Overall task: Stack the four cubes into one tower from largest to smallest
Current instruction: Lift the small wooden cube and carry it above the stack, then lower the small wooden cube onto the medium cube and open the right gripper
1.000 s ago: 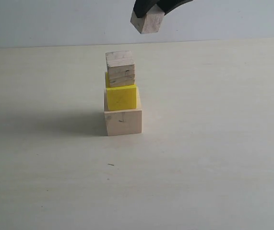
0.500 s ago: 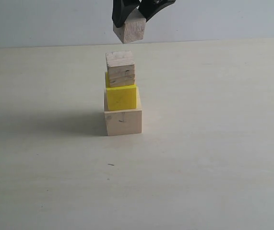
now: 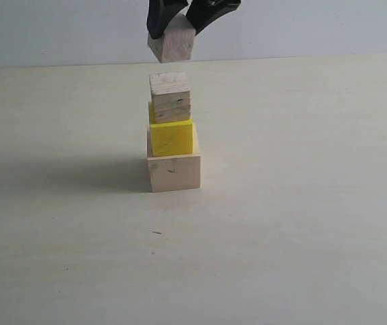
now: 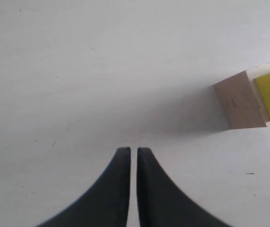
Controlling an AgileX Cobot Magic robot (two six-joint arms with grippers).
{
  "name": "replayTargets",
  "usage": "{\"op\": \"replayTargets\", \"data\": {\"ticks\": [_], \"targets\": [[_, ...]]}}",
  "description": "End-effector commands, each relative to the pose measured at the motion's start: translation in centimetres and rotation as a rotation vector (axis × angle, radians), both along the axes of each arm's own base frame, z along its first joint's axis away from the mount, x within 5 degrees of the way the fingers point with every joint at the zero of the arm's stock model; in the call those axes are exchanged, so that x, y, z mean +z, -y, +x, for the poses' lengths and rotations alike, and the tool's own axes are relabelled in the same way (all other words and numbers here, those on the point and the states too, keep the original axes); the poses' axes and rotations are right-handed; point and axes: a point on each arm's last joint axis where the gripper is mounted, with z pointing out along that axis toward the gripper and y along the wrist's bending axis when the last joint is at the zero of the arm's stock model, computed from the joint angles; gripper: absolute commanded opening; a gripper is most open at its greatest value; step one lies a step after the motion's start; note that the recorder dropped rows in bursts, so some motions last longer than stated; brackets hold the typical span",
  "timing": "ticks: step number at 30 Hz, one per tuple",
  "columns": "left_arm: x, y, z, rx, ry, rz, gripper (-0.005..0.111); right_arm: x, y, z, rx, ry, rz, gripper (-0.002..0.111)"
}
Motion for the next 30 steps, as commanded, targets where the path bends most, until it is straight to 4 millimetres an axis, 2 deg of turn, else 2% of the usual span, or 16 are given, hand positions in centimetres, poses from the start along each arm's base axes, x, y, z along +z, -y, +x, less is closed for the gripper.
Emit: {"op": "replayTargets", "data": {"ticks": [1,5,11,15,30], "targets": [[0.3,0.4,0.3,0.024,0.025,-0.076,0.008,-0.8,-0.2,0.4,-0.102,-0.052,0.007,0.000],[0.6,0.9,0.5,0.042,0.042,-0.150,0.008,-1.0,-0.9,-0.1,-0.142,-0.074,0.006,0.000],[0.6,0.9,0.5,0.046,0.047,-0.154,0.008,-1.2,-2.0,-1.0,-0.208,-0.002,-0.095,0.000],[0.7,1.0,0.6,0.050,0.051,-0.170,0.008,-1.2,-2.2,-1.2,-0.203,-0.017,-0.080,0.000],[0.6,1.2,0.4,0.038,0.026,-0.185,0.008,-2.8,-3.3,0.4,-0.198,-0.010,-0.113,0.000]]}}
